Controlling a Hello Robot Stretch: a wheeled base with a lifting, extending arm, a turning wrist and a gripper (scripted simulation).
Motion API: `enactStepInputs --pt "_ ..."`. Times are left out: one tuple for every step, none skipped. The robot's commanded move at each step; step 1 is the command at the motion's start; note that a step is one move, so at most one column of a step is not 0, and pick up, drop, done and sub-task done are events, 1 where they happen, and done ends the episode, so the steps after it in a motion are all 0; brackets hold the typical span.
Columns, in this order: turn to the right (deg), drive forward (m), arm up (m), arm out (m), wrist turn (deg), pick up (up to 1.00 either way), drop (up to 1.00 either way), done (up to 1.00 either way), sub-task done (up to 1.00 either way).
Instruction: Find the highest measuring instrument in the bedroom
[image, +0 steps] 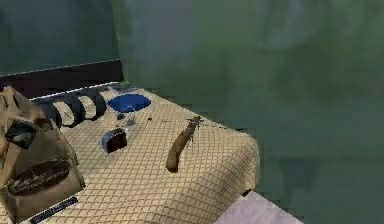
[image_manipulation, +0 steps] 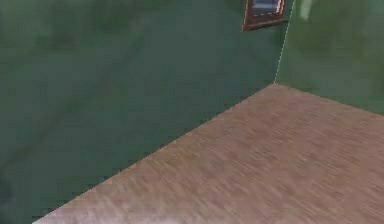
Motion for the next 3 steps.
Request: enactStepInputs --pt "-45.0 0.0 0.0 0.0 0.0 0.0 0.0 0.0 0.0" --pt "-45.0 0.0 0.0 0.0 0.0 0.0 0.0 0.0 0.0" --pt "-45.0 0.0 0.0 0.0 0.0 0.0 0.0 0.0 0.0"
